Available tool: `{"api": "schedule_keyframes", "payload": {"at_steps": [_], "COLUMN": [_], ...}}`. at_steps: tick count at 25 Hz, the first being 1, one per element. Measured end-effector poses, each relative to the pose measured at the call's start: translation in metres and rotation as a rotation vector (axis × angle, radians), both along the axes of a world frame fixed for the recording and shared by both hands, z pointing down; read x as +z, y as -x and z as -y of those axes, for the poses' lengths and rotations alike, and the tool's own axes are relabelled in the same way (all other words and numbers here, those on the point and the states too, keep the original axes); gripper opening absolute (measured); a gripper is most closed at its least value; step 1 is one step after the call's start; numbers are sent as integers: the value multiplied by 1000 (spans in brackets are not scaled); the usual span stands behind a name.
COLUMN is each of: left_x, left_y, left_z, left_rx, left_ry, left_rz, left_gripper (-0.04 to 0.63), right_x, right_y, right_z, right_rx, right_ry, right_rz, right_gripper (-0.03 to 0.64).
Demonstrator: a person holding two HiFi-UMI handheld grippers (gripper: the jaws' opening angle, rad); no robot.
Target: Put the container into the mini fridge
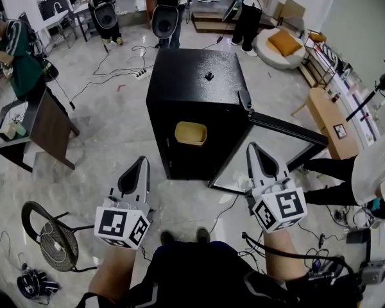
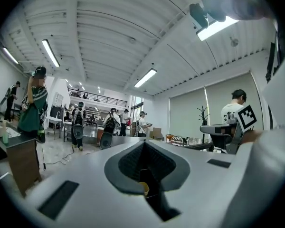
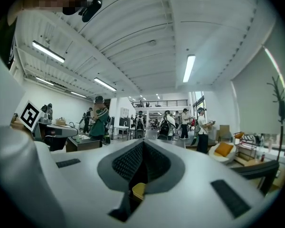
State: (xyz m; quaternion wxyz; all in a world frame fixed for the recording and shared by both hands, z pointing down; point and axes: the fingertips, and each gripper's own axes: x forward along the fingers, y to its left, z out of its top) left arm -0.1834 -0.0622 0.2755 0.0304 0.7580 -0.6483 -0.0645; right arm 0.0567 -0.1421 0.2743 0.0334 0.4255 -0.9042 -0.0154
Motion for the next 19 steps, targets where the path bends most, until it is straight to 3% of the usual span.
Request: {"api": "schedule_keyframes", "payload": {"at_steps": [19], "left_x": [-8], "left_y": [9], "left_z": [-3], "left_rx": [-9], "left_ry": [-20], "left_rz": [-24], "left_gripper": [9], "right_x": [-4], "right_y": [0], "right_z": [-2], "right_rx": [9], "right_ry": [-16], "right_rz": [-25], "right_gripper": [15]}}
